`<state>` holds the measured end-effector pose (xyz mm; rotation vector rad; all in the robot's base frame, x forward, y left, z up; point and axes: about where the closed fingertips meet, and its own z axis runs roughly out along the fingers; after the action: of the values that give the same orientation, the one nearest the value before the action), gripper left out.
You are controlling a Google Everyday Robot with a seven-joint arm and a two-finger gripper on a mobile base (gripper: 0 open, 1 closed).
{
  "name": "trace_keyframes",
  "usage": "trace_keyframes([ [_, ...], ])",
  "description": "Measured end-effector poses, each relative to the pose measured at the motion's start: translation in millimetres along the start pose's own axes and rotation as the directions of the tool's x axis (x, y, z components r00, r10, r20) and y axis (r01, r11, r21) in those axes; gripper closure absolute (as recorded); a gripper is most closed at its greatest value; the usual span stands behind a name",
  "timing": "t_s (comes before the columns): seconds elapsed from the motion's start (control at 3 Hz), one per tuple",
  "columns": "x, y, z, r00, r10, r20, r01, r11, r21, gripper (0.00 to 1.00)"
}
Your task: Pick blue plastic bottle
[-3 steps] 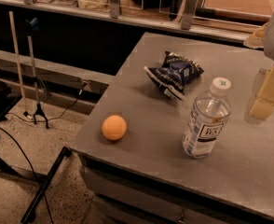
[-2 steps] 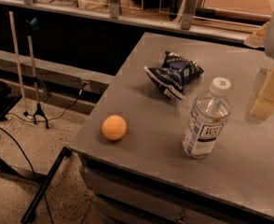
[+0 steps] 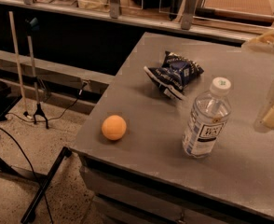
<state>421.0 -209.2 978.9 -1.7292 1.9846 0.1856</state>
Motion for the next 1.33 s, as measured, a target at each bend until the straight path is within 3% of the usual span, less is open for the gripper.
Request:
trace_keyframes([
  [0.33,-16,22,0,0.985,-0.061,0.164,0.073,0.9948,-0.071,0.00],
  [0.67,-43,41,5,0.954,-0.105,0.281,0.148,0.9794,-0.137,0.00],
  [1.0,-71,51,19,0.931,-0.117,0.346,0.193,0.9618,-0.194,0.00],
  [1.33,-79,45,35,0.933,-0.088,0.349,0.173,0.9606,-0.218,0.00],
])
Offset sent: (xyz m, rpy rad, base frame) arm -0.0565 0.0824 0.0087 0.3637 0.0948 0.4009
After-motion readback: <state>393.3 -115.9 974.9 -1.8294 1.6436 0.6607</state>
